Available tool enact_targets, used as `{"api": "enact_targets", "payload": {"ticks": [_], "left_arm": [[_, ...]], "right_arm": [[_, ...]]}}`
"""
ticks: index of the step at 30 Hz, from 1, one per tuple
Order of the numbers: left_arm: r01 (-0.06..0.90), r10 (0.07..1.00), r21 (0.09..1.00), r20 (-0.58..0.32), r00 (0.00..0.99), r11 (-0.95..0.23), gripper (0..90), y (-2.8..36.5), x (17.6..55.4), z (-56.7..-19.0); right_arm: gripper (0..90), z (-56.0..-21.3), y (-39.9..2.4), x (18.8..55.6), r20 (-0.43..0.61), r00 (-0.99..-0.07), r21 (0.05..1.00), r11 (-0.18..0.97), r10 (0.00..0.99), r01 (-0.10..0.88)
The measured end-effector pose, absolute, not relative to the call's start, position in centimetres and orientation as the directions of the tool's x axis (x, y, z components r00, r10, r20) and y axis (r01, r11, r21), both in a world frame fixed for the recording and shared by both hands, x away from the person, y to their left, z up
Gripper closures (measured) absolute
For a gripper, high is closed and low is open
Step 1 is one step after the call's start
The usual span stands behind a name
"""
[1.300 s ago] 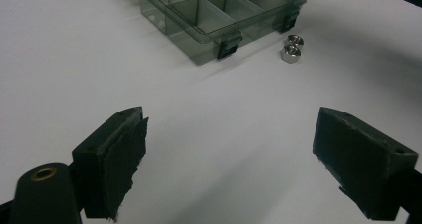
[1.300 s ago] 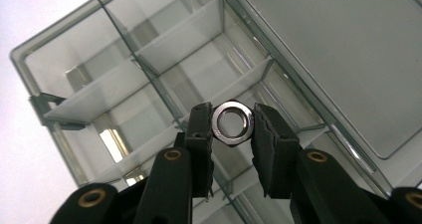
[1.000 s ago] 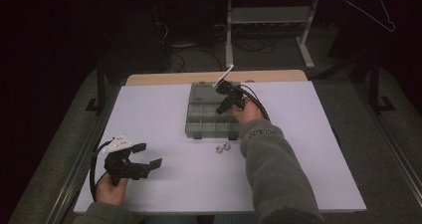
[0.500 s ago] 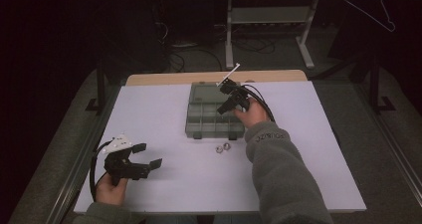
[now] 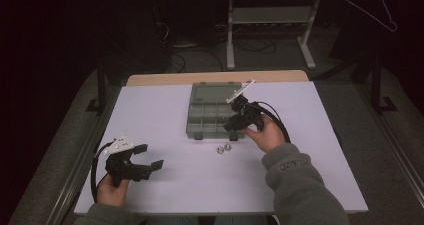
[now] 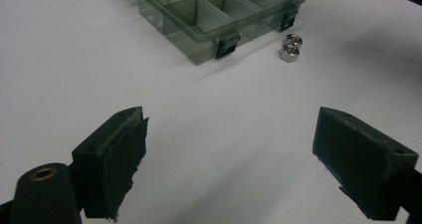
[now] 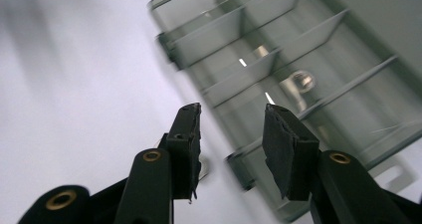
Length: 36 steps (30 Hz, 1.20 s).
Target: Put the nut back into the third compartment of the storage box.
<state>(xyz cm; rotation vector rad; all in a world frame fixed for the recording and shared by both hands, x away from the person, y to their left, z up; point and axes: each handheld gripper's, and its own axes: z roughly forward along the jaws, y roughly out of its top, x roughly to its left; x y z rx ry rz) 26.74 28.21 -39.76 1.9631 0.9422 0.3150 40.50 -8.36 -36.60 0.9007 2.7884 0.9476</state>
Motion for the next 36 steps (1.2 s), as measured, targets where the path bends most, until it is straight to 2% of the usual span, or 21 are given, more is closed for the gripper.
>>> {"api": "enact_targets", "payload": {"ticks": [12, 27, 36], "left_arm": [[0.487, 0.720, 0.818, -0.136, 0.681, -0.306, 13.0, 28.1, 26.7, -39.8], [0.487, 0.721, 0.820, -0.139, 0.679, -0.301, 13.0, 28.2, 26.7, -39.8], [0.487, 0.719, 0.821, -0.141, 0.680, -0.299, 13.0, 28.2, 26.7, -39.8]], "right_arm": [[57.8, -39.5, -8.1, 37.3, 0.112, -0.855, 0.544, 0.688, 0.507, 0.479], [58.6, -42.1, -7.0, 37.7, 0.062, -0.866, 0.474, 0.749, 0.496, 0.463], [63.1, -42.7, -6.5, 37.9, 0.037, -0.869, 0.456, 0.765, 0.494, 0.454]]}}
